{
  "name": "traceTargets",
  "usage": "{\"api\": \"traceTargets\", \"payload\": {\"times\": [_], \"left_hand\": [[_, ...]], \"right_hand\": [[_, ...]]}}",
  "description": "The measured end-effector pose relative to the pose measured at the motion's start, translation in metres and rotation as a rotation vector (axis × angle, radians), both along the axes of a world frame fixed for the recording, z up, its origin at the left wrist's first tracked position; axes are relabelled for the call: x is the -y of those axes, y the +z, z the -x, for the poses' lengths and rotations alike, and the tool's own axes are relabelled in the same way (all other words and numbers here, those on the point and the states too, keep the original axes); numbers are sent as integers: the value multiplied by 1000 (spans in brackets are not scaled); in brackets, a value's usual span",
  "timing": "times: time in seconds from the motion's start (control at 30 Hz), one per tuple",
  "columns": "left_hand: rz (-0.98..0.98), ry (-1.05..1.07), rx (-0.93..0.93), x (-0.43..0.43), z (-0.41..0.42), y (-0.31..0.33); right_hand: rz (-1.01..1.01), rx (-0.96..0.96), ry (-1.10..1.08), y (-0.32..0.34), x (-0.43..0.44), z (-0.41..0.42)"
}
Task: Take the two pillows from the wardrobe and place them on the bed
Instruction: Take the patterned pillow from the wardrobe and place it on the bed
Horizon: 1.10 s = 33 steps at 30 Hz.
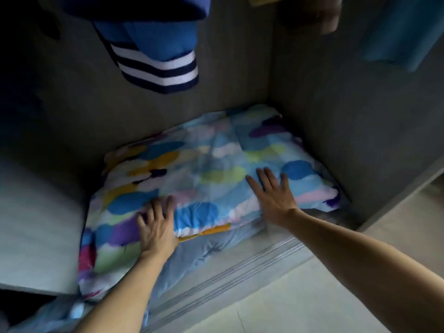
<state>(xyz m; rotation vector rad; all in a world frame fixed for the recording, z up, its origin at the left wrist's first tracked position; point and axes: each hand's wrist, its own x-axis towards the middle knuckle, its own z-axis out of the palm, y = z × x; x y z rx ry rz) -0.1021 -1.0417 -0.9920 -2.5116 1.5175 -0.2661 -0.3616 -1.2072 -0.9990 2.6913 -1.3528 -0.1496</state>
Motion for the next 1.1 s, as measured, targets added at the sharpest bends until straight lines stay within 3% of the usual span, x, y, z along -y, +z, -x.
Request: {"api": "traceTargets", "payload": {"times": [0.2,0.33,0.6,0.77,1.1], "left_hand": [[51,4,30,12,8,7],[-22,33,-96,2,16,39],[-62,99,-224,-48,39,166],[-127,91,-277,-87,75,248],[-322,18,-394,-160,174,389]], "right_hand": [[18,113,44,15,6,-7],[6,246,52,54,0,-7],[-119,479,65,217,-41,7],[-160,462,102,311,-81,30],[-412,410,-37,447,-164,143]]}}
